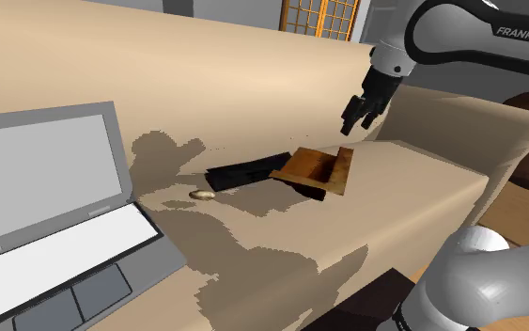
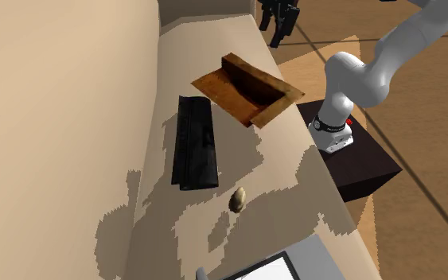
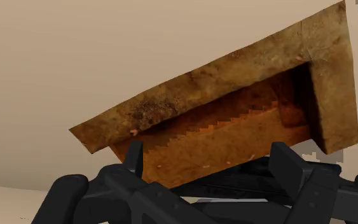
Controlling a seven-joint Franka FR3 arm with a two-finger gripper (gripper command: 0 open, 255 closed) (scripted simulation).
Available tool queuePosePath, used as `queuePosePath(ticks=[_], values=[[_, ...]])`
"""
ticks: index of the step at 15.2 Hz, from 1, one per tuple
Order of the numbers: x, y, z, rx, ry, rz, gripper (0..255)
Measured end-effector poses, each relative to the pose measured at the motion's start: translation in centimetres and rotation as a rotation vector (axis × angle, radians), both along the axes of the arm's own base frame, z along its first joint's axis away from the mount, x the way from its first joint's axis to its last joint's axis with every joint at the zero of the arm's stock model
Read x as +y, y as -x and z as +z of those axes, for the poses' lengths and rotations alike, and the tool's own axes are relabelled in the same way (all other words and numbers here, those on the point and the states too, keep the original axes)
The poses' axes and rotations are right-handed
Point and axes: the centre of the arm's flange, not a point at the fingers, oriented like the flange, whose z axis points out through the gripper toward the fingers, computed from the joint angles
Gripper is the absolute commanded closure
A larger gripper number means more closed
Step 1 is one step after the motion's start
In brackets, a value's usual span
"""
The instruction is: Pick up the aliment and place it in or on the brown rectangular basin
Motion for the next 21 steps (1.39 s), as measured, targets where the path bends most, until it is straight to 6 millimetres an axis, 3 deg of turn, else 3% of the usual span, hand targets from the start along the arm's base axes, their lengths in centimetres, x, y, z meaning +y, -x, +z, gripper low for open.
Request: queuePosePath(ticks=[3,12,21], values=[[0.6,-1.2,-0.6,0.014,-0.012,0.019,0],[6.4,-10.2,-5.0,0.12,-0.098,0.152,0],[14.5,-17.9,-10.1,0.229,-0.186,0.29,0]])
